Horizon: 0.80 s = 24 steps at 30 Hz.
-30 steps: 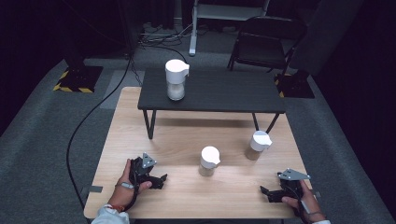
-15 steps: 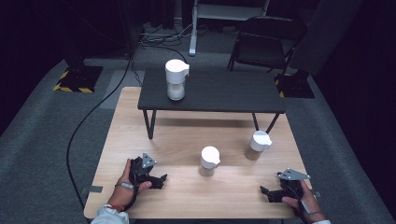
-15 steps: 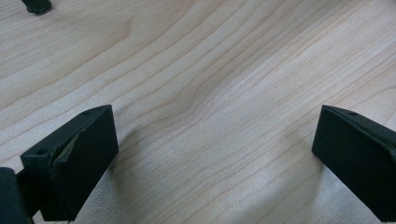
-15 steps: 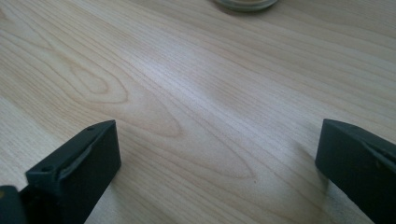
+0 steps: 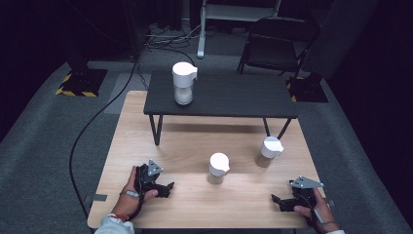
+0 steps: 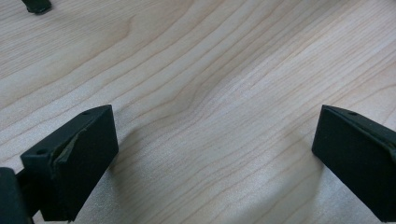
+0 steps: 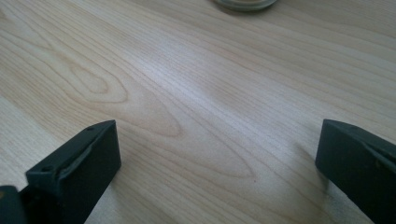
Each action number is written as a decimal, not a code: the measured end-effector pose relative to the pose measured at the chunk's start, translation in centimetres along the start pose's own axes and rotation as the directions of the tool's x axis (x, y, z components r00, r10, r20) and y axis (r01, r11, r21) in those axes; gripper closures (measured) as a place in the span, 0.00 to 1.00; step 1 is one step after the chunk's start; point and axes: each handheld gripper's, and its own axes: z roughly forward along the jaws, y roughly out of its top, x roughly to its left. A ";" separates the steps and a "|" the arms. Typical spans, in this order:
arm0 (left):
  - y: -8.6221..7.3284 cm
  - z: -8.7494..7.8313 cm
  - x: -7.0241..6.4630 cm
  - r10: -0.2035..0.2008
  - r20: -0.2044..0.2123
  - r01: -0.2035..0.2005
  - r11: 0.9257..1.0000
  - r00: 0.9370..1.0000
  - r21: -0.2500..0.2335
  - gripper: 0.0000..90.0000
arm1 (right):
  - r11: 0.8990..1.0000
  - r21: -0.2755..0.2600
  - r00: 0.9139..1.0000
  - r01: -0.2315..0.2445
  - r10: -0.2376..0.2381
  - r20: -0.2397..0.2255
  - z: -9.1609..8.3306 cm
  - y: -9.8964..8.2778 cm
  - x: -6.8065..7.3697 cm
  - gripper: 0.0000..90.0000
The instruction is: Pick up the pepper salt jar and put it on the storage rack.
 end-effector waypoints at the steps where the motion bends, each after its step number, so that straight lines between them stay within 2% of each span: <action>1: 0.0 0.0 0.0 0.000 0.000 0.000 1.000 1.000 -0.001 0.00 | 1.000 0.000 1.000 0.000 0.000 0.000 0.0 0.0 0.0 0.00; 7: 0.0 0.0 0.0 0.000 0.001 0.000 1.000 1.000 -0.001 0.00 | 1.000 -0.008 1.000 0.019 -0.019 0.008 -0.1 -0.1 0.2 0.00; 12: 0.0 0.0 0.0 0.000 0.001 0.000 1.000 1.000 -0.001 0.00 | 0.999 -0.013 0.998 0.052 -0.052 0.023 -0.2 -0.1 0.7 0.01; 16: 0.0 0.0 0.0 0.000 0.001 0.000 1.000 1.000 -0.001 0.00 | 0.998 -0.026 0.998 0.062 -0.062 0.016 -0.4 -0.2 0.8 0.01; 23: 0.0 0.0 0.0 0.001 0.001 -0.001 1.000 1.000 0.000 0.00 | 0.997 -0.072 0.999 0.041 -0.042 -0.012 -0.7 -0.4 0.8 0.01; 24: 0.0 0.0 0.0 0.001 0.001 -0.001 1.000 1.000 0.000 0.00 | 0.995 -0.095 0.999 0.027 -0.030 -0.034 -0.9 -0.5 0.7 0.01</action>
